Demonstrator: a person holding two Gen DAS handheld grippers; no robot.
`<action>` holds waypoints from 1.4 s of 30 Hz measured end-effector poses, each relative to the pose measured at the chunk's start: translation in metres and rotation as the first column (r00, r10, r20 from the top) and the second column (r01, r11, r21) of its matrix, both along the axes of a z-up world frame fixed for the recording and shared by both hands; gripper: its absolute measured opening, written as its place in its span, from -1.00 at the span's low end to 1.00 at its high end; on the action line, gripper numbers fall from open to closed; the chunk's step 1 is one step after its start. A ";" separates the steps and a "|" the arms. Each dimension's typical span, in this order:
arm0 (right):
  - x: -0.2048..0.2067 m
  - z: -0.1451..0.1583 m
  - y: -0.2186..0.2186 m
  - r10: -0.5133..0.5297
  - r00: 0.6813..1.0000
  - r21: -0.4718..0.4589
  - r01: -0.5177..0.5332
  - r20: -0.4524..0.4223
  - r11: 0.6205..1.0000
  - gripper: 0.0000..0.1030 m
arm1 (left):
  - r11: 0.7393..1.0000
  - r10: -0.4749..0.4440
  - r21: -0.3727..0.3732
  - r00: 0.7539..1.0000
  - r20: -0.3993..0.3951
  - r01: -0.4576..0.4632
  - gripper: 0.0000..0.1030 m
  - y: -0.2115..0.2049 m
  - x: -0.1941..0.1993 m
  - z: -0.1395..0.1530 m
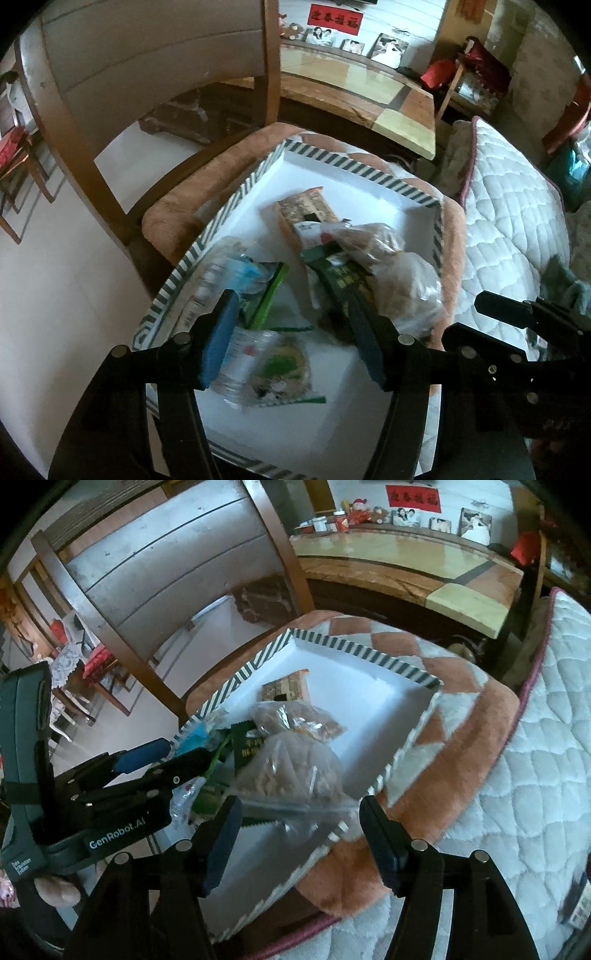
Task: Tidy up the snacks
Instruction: 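Open both grippers to drop the bun and nut bag into the tray, then move both grippers back over the remaining snacks on the mattress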
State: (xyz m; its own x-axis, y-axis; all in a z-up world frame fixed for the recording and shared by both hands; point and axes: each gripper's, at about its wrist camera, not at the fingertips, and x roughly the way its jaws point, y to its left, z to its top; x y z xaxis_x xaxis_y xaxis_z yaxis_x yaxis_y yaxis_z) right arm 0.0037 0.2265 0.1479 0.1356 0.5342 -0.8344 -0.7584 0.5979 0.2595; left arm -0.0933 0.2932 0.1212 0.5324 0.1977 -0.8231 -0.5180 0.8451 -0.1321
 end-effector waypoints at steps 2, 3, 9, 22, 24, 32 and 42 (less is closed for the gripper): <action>-0.004 0.004 -0.009 -0.007 1.000 0.005 0.007 0.011 1.000 0.25 | 1.000 -0.015 0.005 1.000 0.004 0.015 0.20 -0.009 0.001 0.004; -0.007 0.006 -0.014 -0.011 1.000 0.005 0.011 0.019 1.000 0.27 | 1.000 -0.023 0.006 1.000 0.006 0.023 0.20 -0.014 0.001 0.005; -0.017 0.010 -0.046 -0.045 0.998 -0.013 0.046 0.049 0.999 0.31 | 0.995 -0.100 0.017 0.995 0.016 0.100 0.20 -0.052 0.007 0.011; -0.023 0.008 -0.137 -0.178 0.982 -0.043 0.181 0.057 0.983 0.35 | 0.955 -0.293 0.039 0.956 0.016 0.293 0.20 -0.145 0.034 0.012; -0.023 0.006 -0.153 -0.203 0.978 -0.044 0.205 0.051 0.978 0.35 | 0.947 -0.321 0.039 0.947 0.014 0.320 0.20 -0.159 0.039 0.011; -0.016 -0.007 -0.210 -0.293 0.956 -0.053 0.294 0.027 0.954 0.36 | 0.908 -0.419 0.028 0.908 -0.008 0.419 0.20 -0.211 0.060 0.001; 0.018 -0.047 -0.297 -0.412 0.911 -0.130 0.406 -0.018 0.904 0.37 | 0.878 -0.477 0.012 0.876 -0.074 0.479 0.20 -0.245 0.084 -0.024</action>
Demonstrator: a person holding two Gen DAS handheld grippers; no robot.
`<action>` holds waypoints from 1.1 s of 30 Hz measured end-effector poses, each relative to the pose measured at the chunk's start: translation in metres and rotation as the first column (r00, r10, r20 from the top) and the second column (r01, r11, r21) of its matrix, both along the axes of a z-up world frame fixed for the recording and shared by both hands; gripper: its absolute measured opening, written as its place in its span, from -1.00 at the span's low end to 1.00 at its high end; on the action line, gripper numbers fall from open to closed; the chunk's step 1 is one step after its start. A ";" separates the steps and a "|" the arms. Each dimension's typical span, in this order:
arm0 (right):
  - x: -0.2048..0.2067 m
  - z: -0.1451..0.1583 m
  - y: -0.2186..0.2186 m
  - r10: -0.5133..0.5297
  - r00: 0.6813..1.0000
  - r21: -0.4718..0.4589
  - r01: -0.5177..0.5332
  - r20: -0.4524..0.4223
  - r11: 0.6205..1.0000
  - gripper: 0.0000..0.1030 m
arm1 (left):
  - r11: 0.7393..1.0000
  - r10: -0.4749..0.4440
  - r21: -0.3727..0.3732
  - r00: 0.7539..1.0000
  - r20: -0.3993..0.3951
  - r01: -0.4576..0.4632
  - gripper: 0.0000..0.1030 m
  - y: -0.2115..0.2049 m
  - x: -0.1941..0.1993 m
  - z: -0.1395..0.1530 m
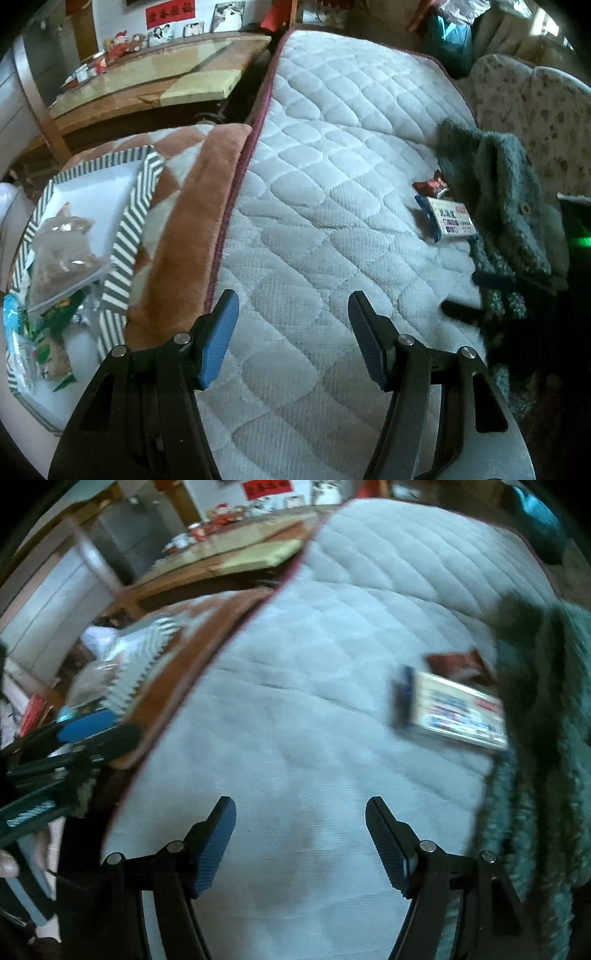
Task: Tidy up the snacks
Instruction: 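Move both grippers back over the remaining snacks on the mattress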
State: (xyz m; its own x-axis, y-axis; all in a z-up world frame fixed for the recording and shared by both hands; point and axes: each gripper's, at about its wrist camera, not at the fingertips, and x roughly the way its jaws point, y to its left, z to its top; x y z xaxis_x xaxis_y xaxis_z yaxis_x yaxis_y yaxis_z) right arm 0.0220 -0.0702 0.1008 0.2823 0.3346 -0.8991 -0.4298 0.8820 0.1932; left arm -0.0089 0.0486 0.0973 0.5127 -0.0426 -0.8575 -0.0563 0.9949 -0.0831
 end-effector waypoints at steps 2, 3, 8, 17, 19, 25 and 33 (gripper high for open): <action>0.018 -0.007 -0.022 -0.041 0.999 -0.027 0.041 -0.013 0.999 0.37 | 1.000 0.001 -0.001 1.000 -0.012 -0.001 0.20 -0.001 0.005 -0.005; 0.028 -0.010 -0.033 -0.062 0.998 -0.034 0.062 -0.016 0.997 0.37 | 1.000 0.001 -0.003 1.000 -0.021 -0.001 0.20 -0.001 0.007 -0.008; 0.083 -0.016 -0.073 -0.153 0.988 -0.041 0.152 -0.012 0.988 0.37 | 1.000 -0.007 0.001 0.999 -0.052 0.007 0.20 -0.003 0.017 -0.022; 0.160 -0.034 -0.071 -0.096 0.995 -0.034 0.097 0.011 0.995 0.41 | 1.000 0.012 -0.006 0.996 -0.085 -0.013 0.20 0.005 0.029 -0.032; 0.164 -0.043 -0.072 -0.081 0.997 -0.025 0.081 -0.005 0.996 0.45 | 1.000 0.019 -0.008 0.996 -0.091 -0.020 0.20 0.008 0.028 -0.034; 0.139 -0.050 -0.080 -0.088 0.981 0.096 0.105 -0.172 0.990 0.56 | 0.999 0.037 -0.030 0.995 -0.096 -0.040 0.20 0.015 0.024 -0.036; 0.043 -0.045 -0.027 -0.015 0.972 0.178 0.058 -0.233 0.982 0.63 | 0.998 0.030 -0.051 0.994 -0.101 -0.036 0.20 0.014 0.012 -0.036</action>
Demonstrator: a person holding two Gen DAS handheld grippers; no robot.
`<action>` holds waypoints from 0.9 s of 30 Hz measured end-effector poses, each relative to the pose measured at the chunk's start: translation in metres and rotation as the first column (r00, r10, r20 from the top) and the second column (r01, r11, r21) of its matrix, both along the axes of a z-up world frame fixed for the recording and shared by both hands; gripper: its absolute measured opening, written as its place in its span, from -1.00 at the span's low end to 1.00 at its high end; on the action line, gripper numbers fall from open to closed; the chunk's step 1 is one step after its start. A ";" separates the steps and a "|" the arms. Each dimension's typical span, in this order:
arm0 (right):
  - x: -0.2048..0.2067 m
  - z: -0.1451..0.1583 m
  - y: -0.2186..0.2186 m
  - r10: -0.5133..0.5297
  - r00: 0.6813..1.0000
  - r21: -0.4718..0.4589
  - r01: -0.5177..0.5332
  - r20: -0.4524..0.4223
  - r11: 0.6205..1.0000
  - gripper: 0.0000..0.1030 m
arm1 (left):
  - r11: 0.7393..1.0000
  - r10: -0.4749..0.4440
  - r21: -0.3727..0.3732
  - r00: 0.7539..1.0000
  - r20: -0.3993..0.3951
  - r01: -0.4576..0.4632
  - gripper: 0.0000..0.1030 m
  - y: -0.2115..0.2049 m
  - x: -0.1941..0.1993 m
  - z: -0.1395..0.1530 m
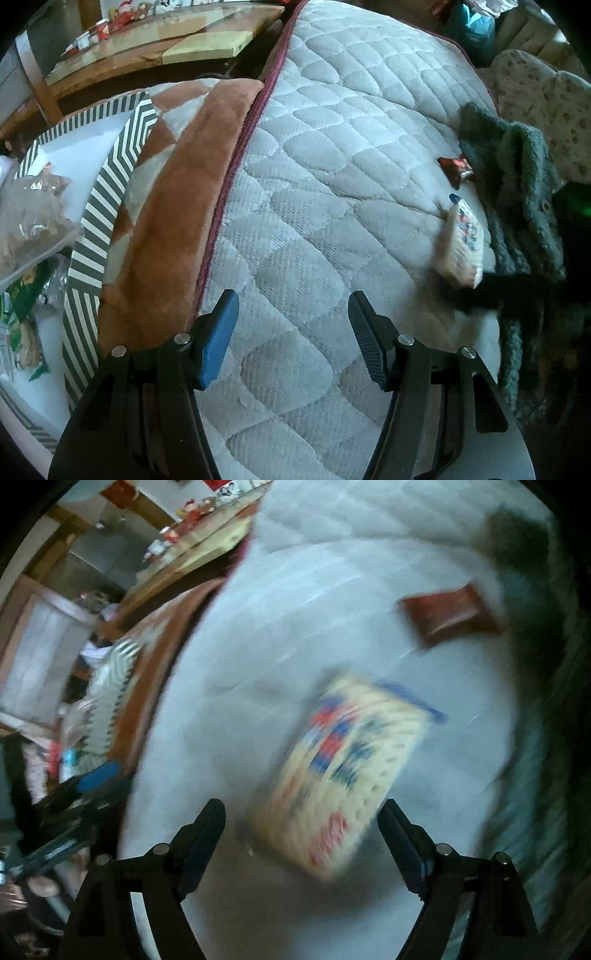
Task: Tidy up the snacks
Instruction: 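Move both grippers back over the remaining snacks on the mattress, then grasp the cracker pack with the left gripper while the right grasps the red candy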
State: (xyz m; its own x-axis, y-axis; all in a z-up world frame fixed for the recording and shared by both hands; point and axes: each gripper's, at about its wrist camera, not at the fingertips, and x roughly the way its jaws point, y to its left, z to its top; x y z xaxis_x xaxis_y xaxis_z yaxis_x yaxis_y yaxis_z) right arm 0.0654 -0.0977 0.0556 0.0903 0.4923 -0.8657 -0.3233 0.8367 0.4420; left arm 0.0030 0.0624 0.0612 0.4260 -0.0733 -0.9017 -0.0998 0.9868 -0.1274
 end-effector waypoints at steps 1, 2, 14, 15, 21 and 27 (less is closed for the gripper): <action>-0.011 0.001 0.009 0.018 1.000 0.029 -0.018 -0.001 0.999 0.63 | 1.000 -0.006 -0.001 1.000 0.004 0.006 0.20 -0.001 -0.001 0.001; -0.021 0.003 0.016 0.039 0.999 0.043 -0.040 0.018 0.998 0.63 | 1.000 -0.016 -0.005 1.000 0.010 0.016 0.20 -0.003 -0.002 0.003; 0.023 0.025 -0.056 -0.221 0.969 -0.024 0.225 0.114 0.974 0.63 | 0.991 -0.124 -0.034 0.991 0.039 0.126 0.20 -0.027 0.004 0.006; 0.035 0.024 -0.063 -0.262 0.959 -0.017 0.265 0.110 0.964 0.63 | 0.991 -0.129 -0.034 0.991 0.034 0.130 0.20 -0.028 0.005 0.004; 0.111 0.014 -0.067 -0.391 0.914 -0.058 0.398 0.109 0.915 0.62 | 0.991 -0.132 -0.022 0.991 0.017 0.133 0.20 -0.024 0.009 -0.003; 0.160 -0.014 -0.053 -0.364 0.926 -0.198 0.376 0.098 0.905 0.59 | 0.992 -0.123 -0.019 0.992 0.003 0.123 0.20 -0.015 0.016 -0.009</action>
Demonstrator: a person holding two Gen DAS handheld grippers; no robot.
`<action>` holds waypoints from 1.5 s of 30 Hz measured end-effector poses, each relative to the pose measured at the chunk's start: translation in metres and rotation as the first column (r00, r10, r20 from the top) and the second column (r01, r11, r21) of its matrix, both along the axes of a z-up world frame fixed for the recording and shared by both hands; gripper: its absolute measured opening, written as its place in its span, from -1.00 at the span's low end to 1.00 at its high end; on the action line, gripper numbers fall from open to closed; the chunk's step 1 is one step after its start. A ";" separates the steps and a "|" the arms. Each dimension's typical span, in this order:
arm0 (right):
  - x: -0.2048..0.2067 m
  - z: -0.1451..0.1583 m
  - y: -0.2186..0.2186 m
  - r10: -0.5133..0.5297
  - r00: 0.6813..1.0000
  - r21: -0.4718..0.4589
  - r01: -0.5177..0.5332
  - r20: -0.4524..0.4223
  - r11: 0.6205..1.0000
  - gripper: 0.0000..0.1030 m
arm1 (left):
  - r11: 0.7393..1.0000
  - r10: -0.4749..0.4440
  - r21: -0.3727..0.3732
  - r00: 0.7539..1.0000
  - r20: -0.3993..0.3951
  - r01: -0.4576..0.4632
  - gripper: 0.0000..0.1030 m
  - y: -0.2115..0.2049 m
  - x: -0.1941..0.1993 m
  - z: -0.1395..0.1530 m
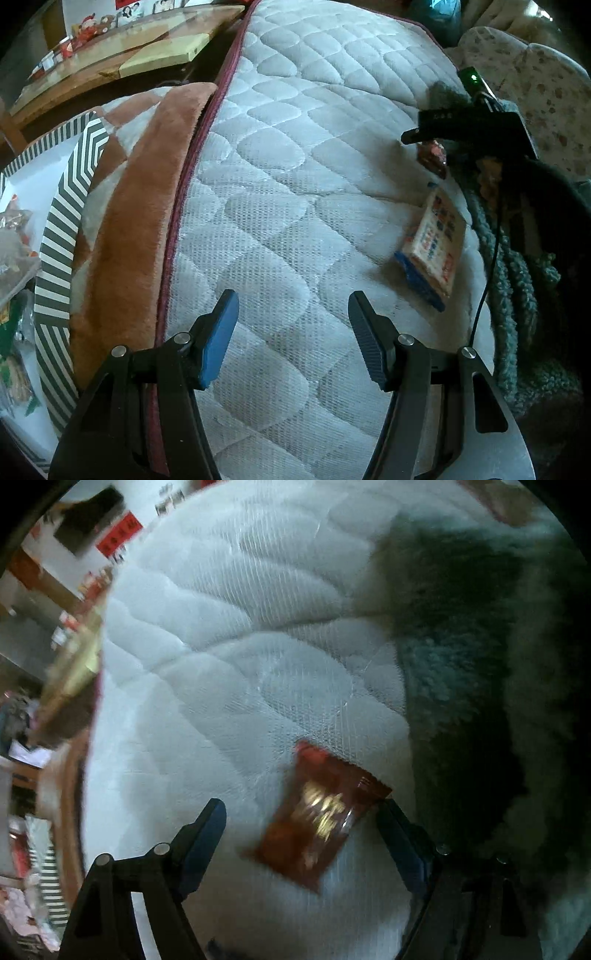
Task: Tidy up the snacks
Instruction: 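Grasp the cracker pack with the left gripper while the right grasps the red candy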
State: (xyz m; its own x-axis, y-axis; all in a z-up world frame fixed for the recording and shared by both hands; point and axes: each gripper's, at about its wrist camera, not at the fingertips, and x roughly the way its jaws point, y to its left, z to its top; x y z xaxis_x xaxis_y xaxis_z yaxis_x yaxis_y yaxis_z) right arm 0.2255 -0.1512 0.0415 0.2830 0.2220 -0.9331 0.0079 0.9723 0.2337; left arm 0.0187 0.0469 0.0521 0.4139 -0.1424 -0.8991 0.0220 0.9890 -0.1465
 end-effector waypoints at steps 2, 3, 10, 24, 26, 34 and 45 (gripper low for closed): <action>0.002 0.000 0.009 0.049 0.999 -0.061 -0.047 0.023 0.997 0.44 | 1.000 0.004 -0.001 1.000 -0.002 -0.004 0.20 0.001 0.002 -0.001; 0.001 0.002 0.014 0.091 0.995 -0.088 -0.087 0.039 0.992 0.30 | 1.000 0.006 -0.001 1.000 -0.004 -0.006 0.20 0.001 0.003 -0.002; -0.032 0.012 -0.003 0.176 0.983 -0.074 -0.172 0.057 0.982 -0.34 | 0.999 -0.025 -0.023 1.000 0.017 0.025 0.20 -0.018 0.007 0.007; -0.140 0.061 -0.047 0.129 0.975 0.087 -0.147 0.179 0.985 -0.35 | 0.939 -0.342 -0.004 0.935 0.096 0.344 0.20 -0.104 0.030 0.024; -0.152 0.061 -0.053 0.116 0.978 0.100 -0.135 0.174 0.986 -0.35 | 0.920 -0.392 0.031 0.915 0.091 0.391 0.20 -0.118 0.035 0.019; -0.156 0.058 -0.060 0.089 0.981 0.142 -0.114 0.175 0.983 -0.35 | 0.879 -0.456 0.143 0.889 -0.026 0.455 0.20 -0.153 0.060 -0.023; -0.167 0.051 -0.043 0.134 0.979 0.143 -0.156 0.153 0.977 -0.35 | 0.918 -0.381 0.127 0.925 0.011 0.376 0.05 -0.138 0.058 -0.021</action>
State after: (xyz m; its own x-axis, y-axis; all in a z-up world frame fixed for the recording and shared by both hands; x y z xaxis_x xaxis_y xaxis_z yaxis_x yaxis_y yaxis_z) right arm 0.0587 -0.1941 0.0922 0.3639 0.4081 -0.8372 -0.1745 0.9128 0.3691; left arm 0.0770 -0.0911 0.0314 0.3817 -0.1860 -0.9054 0.4010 0.9159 -0.0190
